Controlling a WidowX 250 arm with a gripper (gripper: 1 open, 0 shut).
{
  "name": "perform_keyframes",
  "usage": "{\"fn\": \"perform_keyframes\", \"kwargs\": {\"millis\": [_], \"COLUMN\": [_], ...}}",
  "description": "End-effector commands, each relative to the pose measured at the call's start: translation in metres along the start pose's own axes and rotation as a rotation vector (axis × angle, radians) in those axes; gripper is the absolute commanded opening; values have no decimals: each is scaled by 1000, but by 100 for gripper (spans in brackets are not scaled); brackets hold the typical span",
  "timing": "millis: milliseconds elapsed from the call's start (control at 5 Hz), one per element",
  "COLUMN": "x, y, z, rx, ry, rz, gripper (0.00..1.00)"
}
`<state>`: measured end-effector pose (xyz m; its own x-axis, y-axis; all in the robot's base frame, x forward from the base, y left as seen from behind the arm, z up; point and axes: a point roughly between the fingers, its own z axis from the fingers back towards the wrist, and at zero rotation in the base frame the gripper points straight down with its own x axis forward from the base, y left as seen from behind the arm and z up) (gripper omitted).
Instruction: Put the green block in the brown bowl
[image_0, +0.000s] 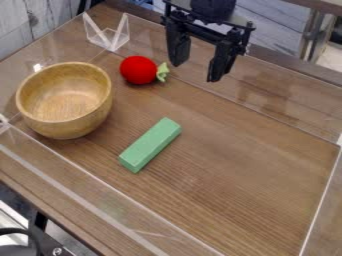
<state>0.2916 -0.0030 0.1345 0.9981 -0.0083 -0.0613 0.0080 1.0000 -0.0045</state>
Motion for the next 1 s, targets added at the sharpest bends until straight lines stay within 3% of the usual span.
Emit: {"fn": "perform_keyframes", "kwargs": {"millis": [0,200,400,800], "x": [-7,-29,-46,-58], "y": [2,14,29,44], "z": [-11,-25,-36,-56], "rx": [2,14,31,47], "ry": [24,30,15,-17], "rz": [-5,-16,-23,-28], "gripper": [100,100,100,100]}}
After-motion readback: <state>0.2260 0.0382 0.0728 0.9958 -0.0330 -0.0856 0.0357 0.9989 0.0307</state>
